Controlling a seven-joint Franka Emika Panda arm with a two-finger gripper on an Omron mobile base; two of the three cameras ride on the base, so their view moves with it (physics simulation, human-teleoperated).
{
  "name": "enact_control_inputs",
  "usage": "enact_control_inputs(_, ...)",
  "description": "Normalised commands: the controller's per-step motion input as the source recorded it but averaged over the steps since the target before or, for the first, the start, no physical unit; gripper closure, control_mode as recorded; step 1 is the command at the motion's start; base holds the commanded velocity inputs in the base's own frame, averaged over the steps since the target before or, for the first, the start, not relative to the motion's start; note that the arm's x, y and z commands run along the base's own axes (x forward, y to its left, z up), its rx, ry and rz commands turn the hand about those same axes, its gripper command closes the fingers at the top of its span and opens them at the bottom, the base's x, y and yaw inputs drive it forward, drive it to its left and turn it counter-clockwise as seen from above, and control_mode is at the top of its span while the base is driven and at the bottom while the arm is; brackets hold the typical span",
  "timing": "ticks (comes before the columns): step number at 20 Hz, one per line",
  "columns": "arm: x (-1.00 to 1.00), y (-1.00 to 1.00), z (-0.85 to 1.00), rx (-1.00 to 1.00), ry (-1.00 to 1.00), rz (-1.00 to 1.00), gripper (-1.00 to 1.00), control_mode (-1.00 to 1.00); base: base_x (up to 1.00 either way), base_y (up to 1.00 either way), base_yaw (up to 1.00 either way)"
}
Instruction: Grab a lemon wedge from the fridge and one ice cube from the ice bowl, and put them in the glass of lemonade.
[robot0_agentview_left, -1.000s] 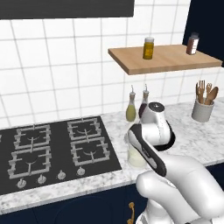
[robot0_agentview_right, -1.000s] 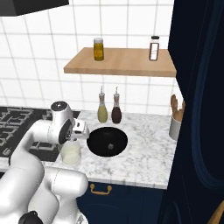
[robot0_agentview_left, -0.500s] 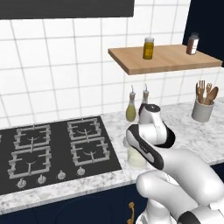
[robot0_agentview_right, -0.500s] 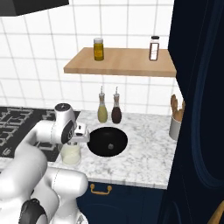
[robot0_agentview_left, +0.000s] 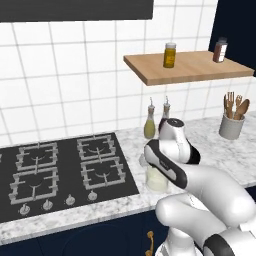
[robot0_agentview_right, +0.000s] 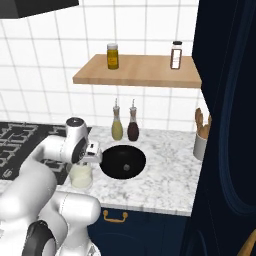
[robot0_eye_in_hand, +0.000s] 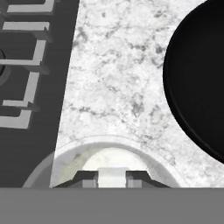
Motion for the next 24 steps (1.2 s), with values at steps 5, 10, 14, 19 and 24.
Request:
enact_control_inputs(5,0.04,0.00,-0.17,0.16,0.00,-0.01,1.00,-1.00,0.00,0.00,0.00)
enact_control_inputs(10,0.01,0.00,0.00,0.17,0.04,-0.02,1.00,-1.00,0.00,0.00,0.00)
enact_control_inputs(14,-0.01,0.05,0.02,0.03,0.03,-0.03,1.00,-1.00,0.00,0.00,0.00)
enact_control_inputs(19,-0.19,0.06,0.12,0.00,0.00,-0.05,1.00,-1.00,0.00,0.00,0.00)
enact_control_inputs(24,-0.21,0.08,0.10,0.00,0.00,-0.05,-1.00,-1.00,0.00,0.00,0.00)
